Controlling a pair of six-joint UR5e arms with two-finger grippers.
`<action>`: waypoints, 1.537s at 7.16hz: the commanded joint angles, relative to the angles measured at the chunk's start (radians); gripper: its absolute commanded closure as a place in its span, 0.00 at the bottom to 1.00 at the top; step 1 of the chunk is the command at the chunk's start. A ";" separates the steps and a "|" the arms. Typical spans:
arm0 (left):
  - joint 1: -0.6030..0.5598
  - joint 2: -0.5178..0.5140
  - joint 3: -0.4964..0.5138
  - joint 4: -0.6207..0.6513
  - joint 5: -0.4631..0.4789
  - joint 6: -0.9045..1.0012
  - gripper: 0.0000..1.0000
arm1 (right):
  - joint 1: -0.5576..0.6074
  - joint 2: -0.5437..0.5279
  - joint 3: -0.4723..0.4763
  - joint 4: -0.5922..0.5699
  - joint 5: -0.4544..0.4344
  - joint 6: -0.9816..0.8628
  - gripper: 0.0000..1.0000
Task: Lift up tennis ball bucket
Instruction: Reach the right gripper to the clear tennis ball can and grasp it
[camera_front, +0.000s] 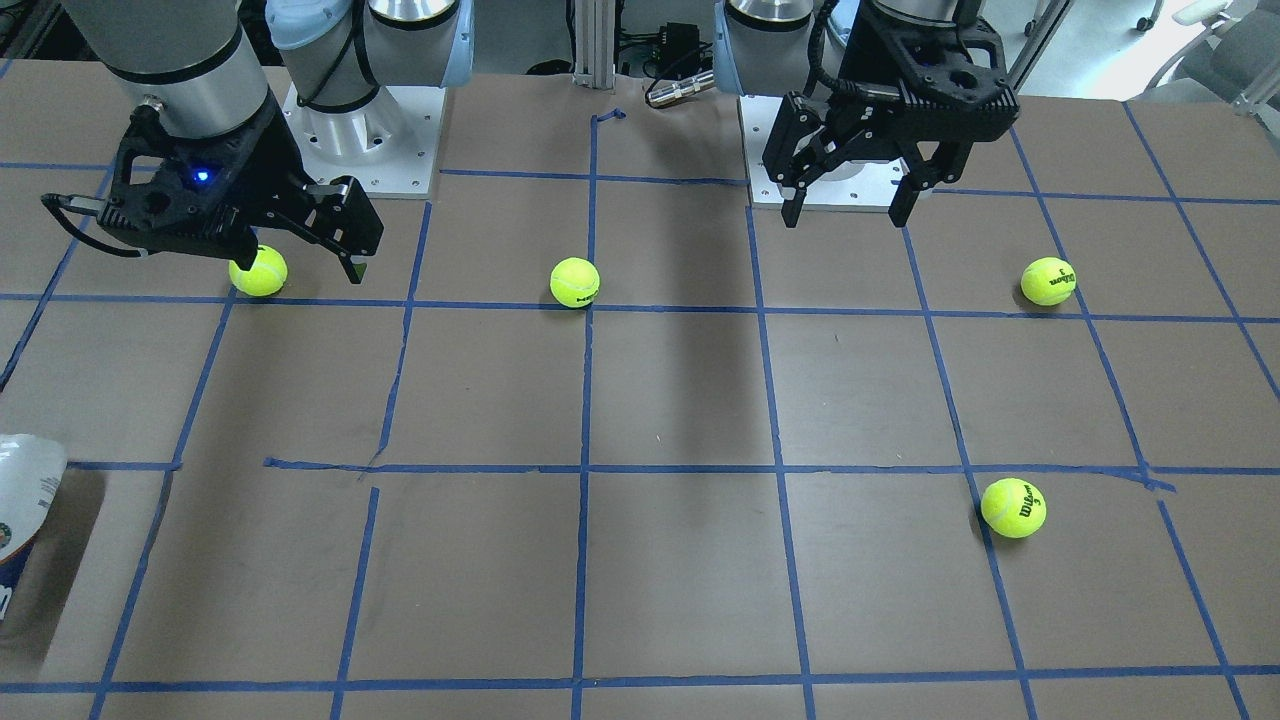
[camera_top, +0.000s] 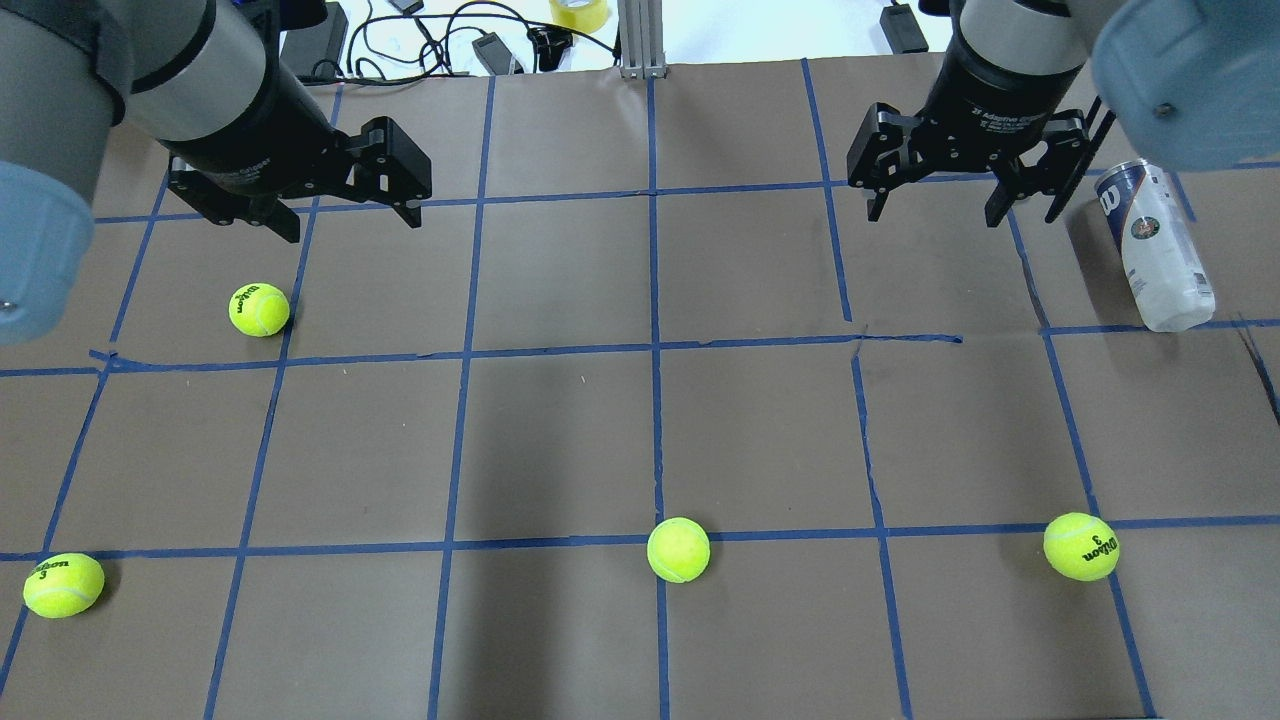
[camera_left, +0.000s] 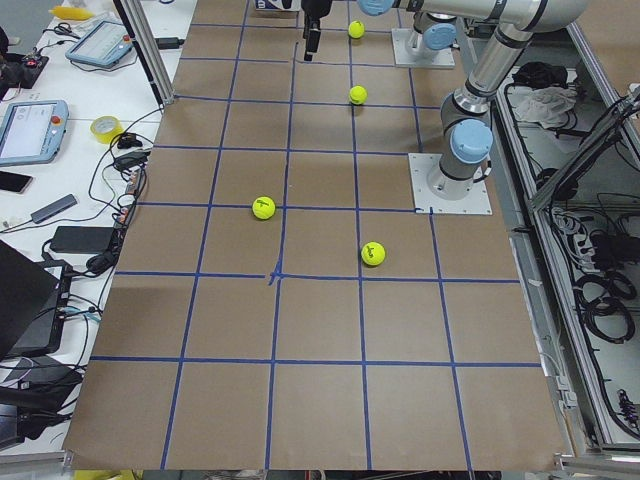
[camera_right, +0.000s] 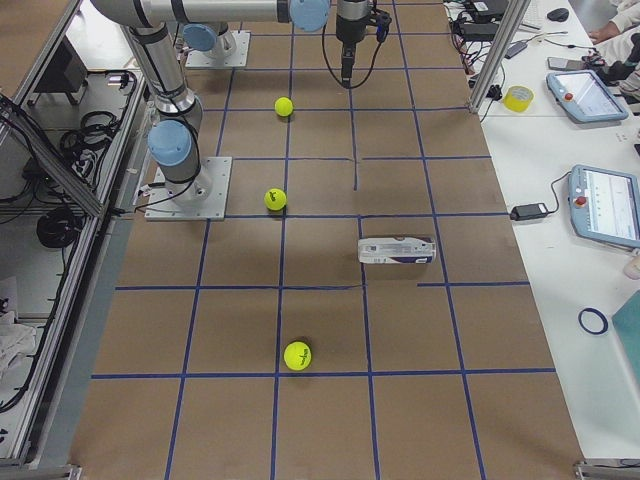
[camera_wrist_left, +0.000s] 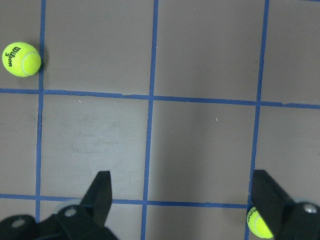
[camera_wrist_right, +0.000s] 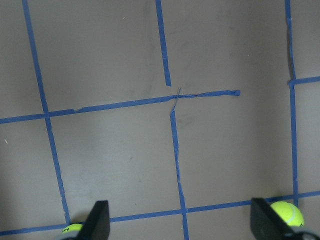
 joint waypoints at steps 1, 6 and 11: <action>0.000 0.000 0.000 0.002 -0.002 0.000 0.00 | -0.002 0.002 -0.001 -0.006 0.014 0.002 0.00; 0.000 0.002 -0.002 0.002 0.000 0.000 0.00 | -0.104 0.130 -0.100 -0.035 -0.114 -0.052 0.00; 0.000 0.002 -0.002 0.002 0.001 0.000 0.00 | -0.350 0.488 -0.294 -0.302 -0.164 -0.239 0.00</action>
